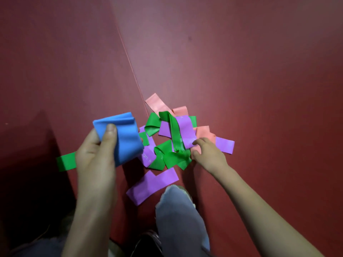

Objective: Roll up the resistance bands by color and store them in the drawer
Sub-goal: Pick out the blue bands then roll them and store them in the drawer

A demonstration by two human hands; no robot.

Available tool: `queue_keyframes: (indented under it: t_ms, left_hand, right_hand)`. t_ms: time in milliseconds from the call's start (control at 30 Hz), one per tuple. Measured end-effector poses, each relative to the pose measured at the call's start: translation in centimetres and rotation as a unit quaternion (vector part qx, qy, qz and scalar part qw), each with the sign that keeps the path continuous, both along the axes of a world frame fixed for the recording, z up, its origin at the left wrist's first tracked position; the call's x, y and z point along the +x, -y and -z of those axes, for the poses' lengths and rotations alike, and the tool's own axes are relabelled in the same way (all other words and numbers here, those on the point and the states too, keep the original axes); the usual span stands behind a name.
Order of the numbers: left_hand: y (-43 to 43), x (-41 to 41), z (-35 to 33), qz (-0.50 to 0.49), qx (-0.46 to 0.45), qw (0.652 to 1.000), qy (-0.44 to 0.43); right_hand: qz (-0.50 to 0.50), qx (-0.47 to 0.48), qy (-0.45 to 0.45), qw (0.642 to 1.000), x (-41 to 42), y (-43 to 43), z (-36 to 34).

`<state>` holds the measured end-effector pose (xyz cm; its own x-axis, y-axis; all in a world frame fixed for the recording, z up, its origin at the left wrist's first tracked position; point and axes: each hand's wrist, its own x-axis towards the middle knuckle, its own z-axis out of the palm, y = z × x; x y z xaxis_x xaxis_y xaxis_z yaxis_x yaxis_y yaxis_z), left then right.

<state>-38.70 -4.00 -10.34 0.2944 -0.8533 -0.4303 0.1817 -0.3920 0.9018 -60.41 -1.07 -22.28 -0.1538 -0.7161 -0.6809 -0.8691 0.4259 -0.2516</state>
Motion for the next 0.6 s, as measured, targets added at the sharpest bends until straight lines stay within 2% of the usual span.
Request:
queue_keyframes:
  t_ms: [100, 167, 267, 367, 433, 600]
  left_hand:
    - [-0.1, -1.3, -3.7, 0.045, -0.012, 0.999, 0.014]
    - [-0.2, -1.5, -6.3, 0.047, -0.021, 0.998, 0.028]
    - [-0.8, -1.6, -10.1, 0.051, -0.043, 0.997, 0.049]
    - [-1.9, -2.0, -13.9, 0.056, -0.062, 0.996, 0.026]
    - [-3.2, -1.9, -16.7, 0.066, -0.072, 0.995, 0.022]
    - [-6.4, -1.1, -22.4, 0.076, -0.122, 0.990, 0.009]
  right_hand:
    - [0.047, -0.005, 0.064, 0.997, 0.9, 0.3, -5.6]
    - [0.084, -0.048, 0.139, 0.986, 1.7, 0.7, -10.9]
    - [0.114, -0.109, 0.268, 0.950, 3.4, 1.0, -19.8]
    - [0.083, -0.134, 0.364, 0.918, 5.3, 0.6, -27.4]
    - [0.057, -0.152, 0.397, 0.903, 6.7, -0.4, -31.4]
    - [0.055, -0.246, 0.394, 0.884, 9.2, -4.0, -36.9]
